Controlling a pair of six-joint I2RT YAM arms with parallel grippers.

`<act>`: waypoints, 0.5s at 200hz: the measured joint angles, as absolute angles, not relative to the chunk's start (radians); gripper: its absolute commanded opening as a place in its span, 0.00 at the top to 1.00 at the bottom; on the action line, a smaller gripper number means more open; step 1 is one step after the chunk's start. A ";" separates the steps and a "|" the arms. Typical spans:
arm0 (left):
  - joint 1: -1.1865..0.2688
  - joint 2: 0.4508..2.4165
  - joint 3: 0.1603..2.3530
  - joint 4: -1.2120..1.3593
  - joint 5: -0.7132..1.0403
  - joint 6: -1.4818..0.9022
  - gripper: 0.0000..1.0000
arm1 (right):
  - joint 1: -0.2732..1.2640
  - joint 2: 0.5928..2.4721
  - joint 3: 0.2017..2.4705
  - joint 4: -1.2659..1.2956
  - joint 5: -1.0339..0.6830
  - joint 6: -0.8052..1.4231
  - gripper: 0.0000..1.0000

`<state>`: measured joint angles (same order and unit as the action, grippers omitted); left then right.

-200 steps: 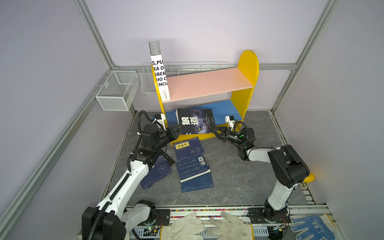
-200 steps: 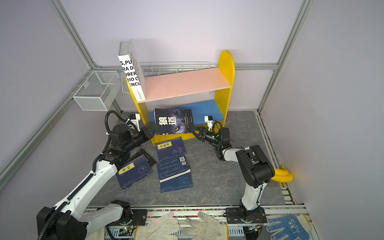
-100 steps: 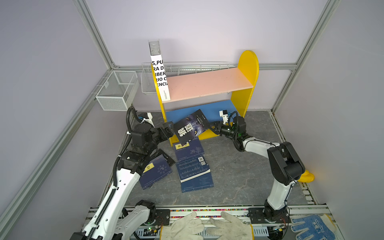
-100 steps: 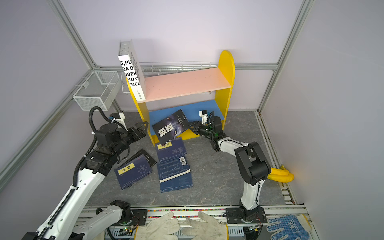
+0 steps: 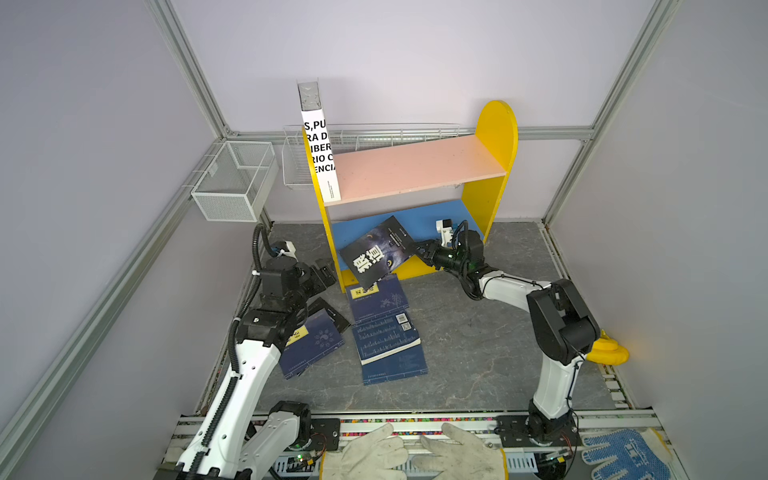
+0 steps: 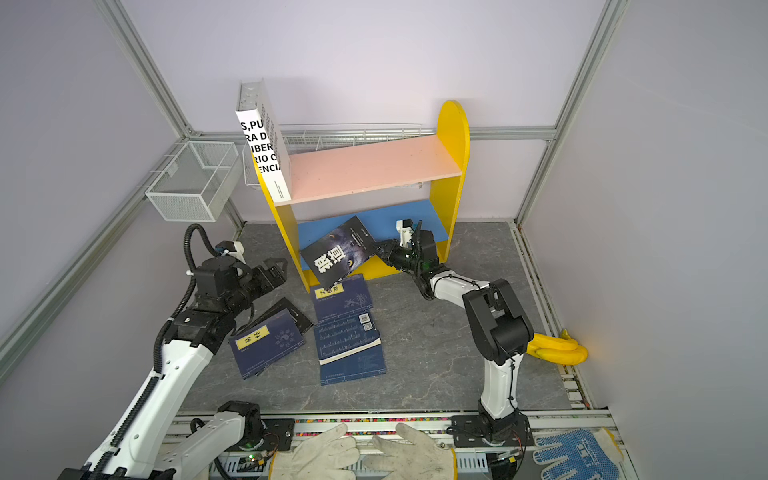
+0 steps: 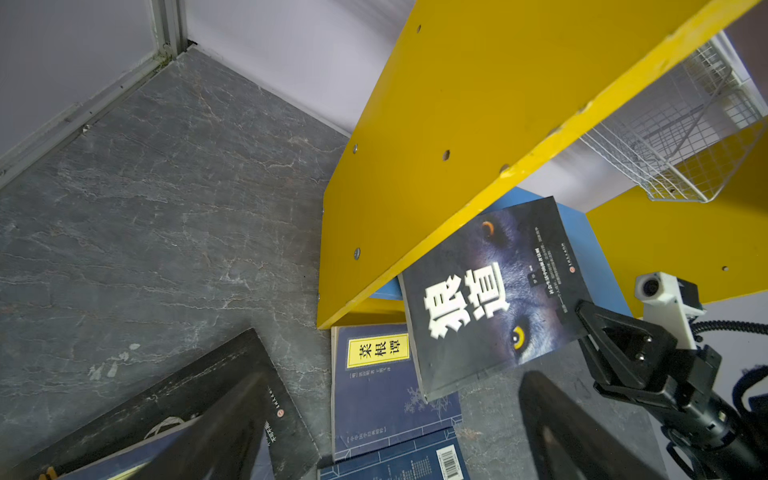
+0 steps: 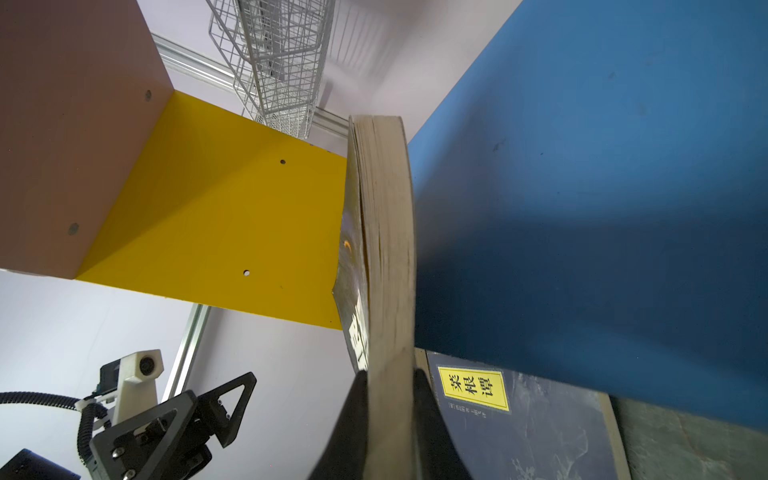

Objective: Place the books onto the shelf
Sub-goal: 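Lower the black book onto the blue shelf with right gripper while left releases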

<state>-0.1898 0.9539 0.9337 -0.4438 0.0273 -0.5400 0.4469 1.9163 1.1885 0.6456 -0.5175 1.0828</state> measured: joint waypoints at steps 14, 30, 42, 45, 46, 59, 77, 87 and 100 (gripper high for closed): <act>-0.190 0.962 0.930 -0.437 0.042 -0.540 0.05 | 0.445 1.916 1.189 0.651 -0.502 1.099 0.86; -0.189 0.973 0.925 -0.422 0.059 -0.541 0.05 | 0.443 1.916 1.189 0.664 -0.482 1.124 0.86; -0.188 0.977 0.917 -0.412 0.072 -0.542 0.05 | 0.440 1.916 1.189 0.680 -0.465 1.142 0.86; -0.188 0.978 0.915 -0.409 0.076 -0.542 0.05 | 0.439 1.916 1.189 0.684 -0.459 1.147 0.86; -0.188 0.978 0.915 -0.409 0.077 -0.542 0.05 | 0.439 1.916 1.189 0.685 -0.459 1.148 0.86; -0.187 0.981 0.908 -0.403 0.086 -0.545 0.05 | 0.436 1.916 1.189 0.699 -0.435 1.164 0.85; -0.184 0.982 0.902 -0.393 0.096 -0.545 0.05 | 0.434 1.916 1.190 0.709 -0.415 1.185 0.85; -0.183 0.982 0.898 -0.388 0.100 -0.545 0.05 | 0.434 1.916 1.193 0.707 -0.408 1.195 0.84; -0.181 0.984 0.892 -0.381 0.106 -0.546 0.05 | 0.435 1.921 1.213 0.690 -0.401 1.196 0.84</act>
<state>-0.1814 0.9836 0.8925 -0.3805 0.1062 -0.5465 0.4355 1.9213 1.2125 0.6903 -0.4011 1.1965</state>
